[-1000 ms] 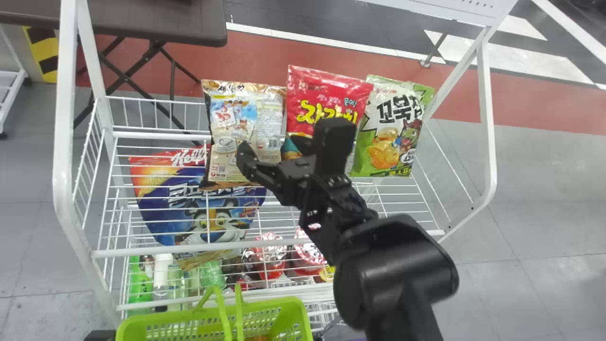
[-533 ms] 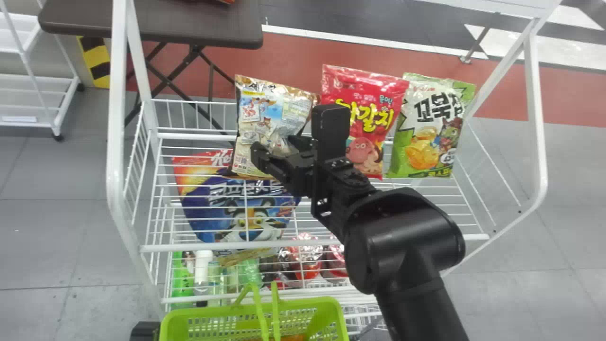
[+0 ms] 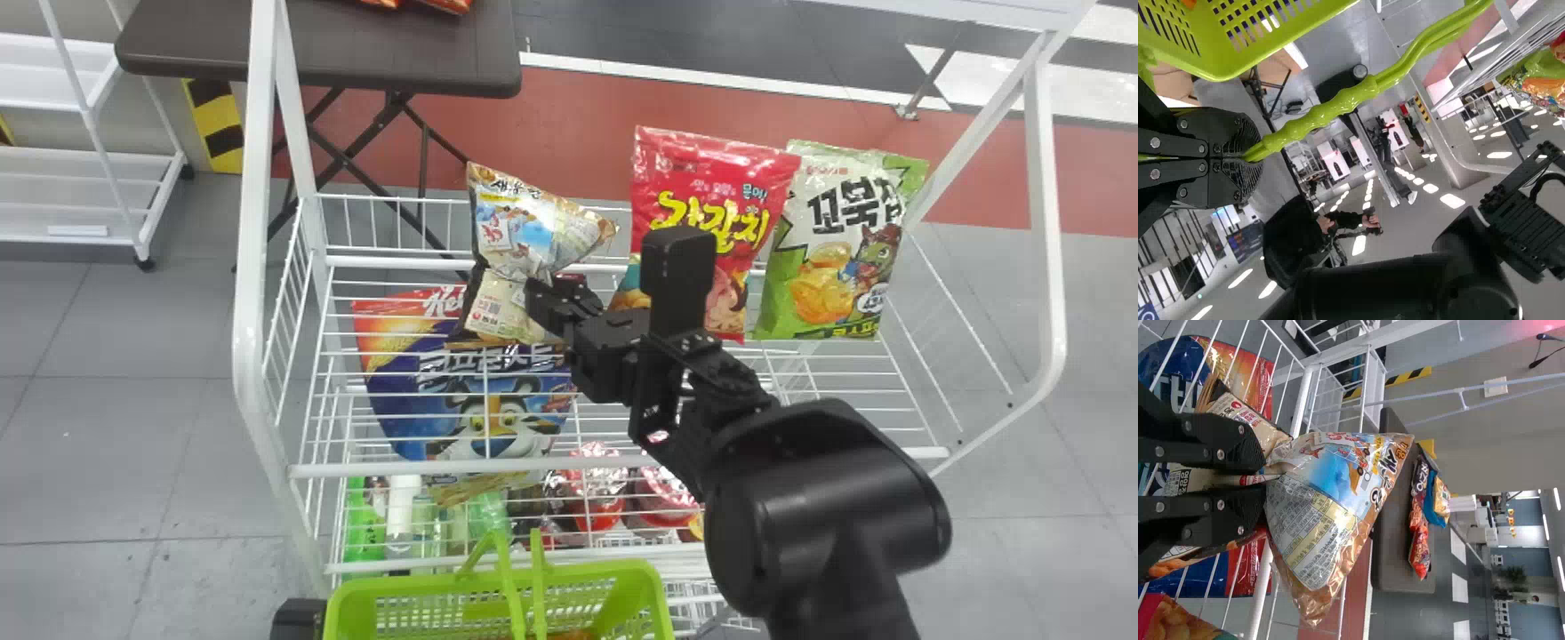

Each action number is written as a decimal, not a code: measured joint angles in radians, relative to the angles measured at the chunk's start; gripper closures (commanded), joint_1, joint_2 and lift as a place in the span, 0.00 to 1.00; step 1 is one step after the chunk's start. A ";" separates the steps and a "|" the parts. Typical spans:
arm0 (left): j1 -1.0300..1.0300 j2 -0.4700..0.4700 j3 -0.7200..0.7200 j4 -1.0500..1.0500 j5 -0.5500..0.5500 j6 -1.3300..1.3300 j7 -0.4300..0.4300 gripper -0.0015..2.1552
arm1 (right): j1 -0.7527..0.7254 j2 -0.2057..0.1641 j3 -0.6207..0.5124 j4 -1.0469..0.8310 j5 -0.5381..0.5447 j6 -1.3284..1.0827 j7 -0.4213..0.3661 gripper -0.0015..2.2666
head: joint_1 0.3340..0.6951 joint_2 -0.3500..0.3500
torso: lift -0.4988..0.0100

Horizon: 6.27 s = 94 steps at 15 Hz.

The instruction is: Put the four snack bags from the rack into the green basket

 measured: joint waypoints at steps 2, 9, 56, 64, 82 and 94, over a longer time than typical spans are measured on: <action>0.000 0.001 0.001 0.000 0.001 0.004 -0.001 0.88 | 0.072 -0.002 -0.039 -0.101 -0.005 -0.010 0.036 0.96 | 1.00 0.14 | 0.97; 0.008 0.001 0.013 -0.012 0.007 0.008 0.003 0.88 | 0.418 -0.006 -0.231 -0.568 -0.080 0.376 0.179 0.96 | 1.00 0.00 | 0.97; 0.038 0.010 0.008 -0.056 -0.002 0.046 -0.003 0.88 | -0.025 0.005 -0.329 0.146 -0.006 -0.230 0.093 0.99 | 1.00 0.00 | 0.97; 0.028 0.008 0.013 -0.047 0.000 0.074 0.006 0.88 | 0.046 0.004 -0.375 0.116 -0.084 -0.335 0.141 0.99 | 1.00 0.00 | 0.97; 0.051 0.000 0.029 -0.056 0.010 0.037 -0.002 0.88 | 0.527 0.068 -0.667 -0.483 -0.347 0.833 0.405 0.99 | 1.00 0.00 | 0.97; 0.055 0.000 0.021 -0.058 0.014 0.026 -0.004 0.88 | 0.509 0.048 -0.405 -0.296 -0.151 0.779 0.312 0.99 | 1.00 0.00 | 0.97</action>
